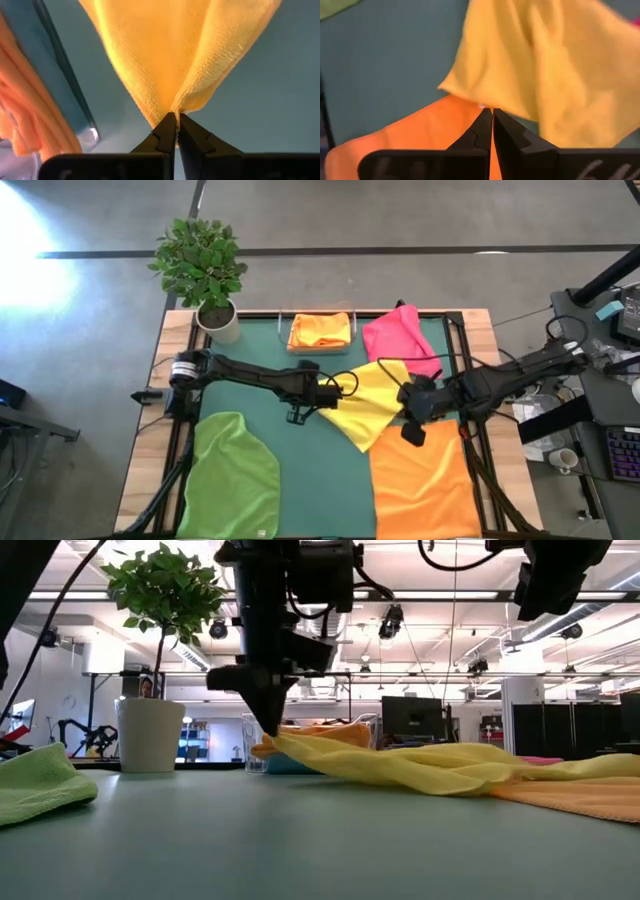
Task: Fold microfiber towels
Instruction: Fold the yellow microfiber towel
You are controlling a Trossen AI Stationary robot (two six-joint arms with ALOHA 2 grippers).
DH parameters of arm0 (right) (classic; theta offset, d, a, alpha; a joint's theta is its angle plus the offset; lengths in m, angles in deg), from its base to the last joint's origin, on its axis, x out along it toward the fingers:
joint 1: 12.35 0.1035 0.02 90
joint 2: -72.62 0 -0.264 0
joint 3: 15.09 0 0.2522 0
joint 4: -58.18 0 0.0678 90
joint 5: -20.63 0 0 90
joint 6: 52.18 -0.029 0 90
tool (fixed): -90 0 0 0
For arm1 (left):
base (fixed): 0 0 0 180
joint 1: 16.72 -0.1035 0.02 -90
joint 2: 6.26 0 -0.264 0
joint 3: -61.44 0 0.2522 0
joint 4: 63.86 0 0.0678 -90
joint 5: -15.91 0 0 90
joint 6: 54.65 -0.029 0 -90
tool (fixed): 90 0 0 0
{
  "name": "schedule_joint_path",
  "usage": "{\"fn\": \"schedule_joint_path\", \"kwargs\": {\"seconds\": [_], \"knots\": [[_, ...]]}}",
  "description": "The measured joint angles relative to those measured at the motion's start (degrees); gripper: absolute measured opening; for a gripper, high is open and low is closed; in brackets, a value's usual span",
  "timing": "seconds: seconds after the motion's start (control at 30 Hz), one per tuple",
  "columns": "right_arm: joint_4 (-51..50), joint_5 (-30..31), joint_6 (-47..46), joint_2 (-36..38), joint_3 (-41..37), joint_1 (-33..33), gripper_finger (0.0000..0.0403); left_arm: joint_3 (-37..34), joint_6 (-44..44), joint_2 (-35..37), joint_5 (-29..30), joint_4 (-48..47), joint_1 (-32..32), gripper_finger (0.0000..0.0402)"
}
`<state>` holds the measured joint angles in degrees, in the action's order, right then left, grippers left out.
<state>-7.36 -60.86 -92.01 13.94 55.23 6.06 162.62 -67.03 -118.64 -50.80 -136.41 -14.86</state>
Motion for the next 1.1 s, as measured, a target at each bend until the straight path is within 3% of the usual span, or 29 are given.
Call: {"fn": "schedule_joint_path", "kwargs": {"seconds": [0.4,0.63,0.87,1.1], "knots": [[12.7,-0.2,-1.2,-12.1,0.3,6.3,0.0012,0.1,-1.0,1.9,0.4,-4.1,0.0,0.0],[16.7,-4.0,-5.3,-21.3,4.1,7.1,0.006,0.1,-3.6,1.9,0.4,-5.0,0.0,0.0],[16.6,-1.8,5.1,-31.1,9.4,7.4,0.0119,0.1,-7.7,1.9,0.3,-4.4,0.0,0.0],[16.6,1.4,10.5,-38.6,13.6,7.2,0.0141,0.1,-7.9,1.9,0.2,-4.1,0.0,0.0]]}}
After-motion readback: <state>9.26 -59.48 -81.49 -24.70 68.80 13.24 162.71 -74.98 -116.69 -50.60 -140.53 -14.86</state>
